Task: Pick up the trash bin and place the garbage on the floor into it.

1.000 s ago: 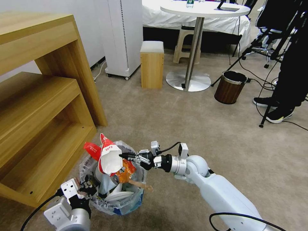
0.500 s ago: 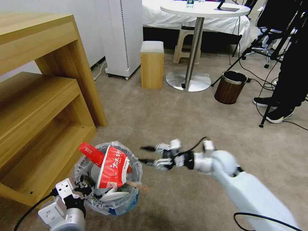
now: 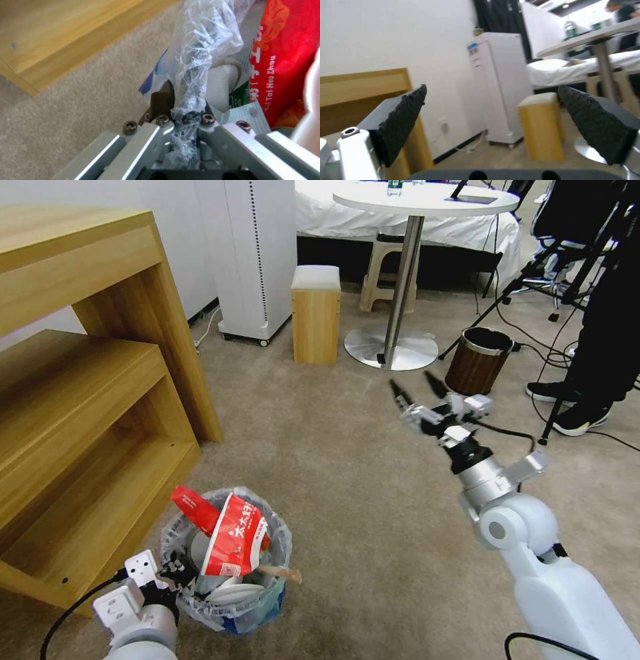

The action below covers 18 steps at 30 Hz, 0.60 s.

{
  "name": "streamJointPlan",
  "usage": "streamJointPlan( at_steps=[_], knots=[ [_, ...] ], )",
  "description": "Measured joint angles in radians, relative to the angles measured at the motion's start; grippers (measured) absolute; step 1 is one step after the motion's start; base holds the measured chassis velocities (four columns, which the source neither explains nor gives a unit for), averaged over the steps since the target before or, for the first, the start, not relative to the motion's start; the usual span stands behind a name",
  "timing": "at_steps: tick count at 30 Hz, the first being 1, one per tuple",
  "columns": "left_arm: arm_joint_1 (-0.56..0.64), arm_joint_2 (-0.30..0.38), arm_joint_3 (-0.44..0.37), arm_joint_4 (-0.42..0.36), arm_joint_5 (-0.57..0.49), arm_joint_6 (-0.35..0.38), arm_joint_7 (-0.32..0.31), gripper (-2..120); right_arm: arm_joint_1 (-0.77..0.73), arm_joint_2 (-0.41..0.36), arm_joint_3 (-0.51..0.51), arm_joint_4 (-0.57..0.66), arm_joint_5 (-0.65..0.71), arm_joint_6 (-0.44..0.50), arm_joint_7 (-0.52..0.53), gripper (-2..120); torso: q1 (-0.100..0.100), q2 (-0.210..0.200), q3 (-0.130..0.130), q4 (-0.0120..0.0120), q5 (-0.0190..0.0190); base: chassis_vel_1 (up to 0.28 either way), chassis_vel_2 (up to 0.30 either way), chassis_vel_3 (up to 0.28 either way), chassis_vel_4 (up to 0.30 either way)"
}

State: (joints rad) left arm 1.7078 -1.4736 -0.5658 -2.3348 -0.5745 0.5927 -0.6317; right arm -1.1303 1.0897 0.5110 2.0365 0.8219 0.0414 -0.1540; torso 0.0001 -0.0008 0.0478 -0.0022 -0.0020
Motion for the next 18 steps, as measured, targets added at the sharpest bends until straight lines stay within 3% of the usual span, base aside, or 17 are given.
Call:
streamJointPlan(
  at_steps=[12,18],
  knots=[
    [-0.1,0.007,0.006,0.119,-0.077,0.038,-0.035,1,-0.04,0.005,0.038,0.0,-0.006,-0.011,0.004,100,0.0,0.0,0.0,0.0,0.0001,0.0,0.0,0.0,0.0],
    [-0.119,0.015,0.002,0.134,-0.089,0.038,-0.041,1,-0.038,0.02,0.021,-0.024,-0.023,-0.012,0.004,100,0.0,0.0,0.0,0.0,0.0,0.0,0.0,0.0,0.0]
  ],
)
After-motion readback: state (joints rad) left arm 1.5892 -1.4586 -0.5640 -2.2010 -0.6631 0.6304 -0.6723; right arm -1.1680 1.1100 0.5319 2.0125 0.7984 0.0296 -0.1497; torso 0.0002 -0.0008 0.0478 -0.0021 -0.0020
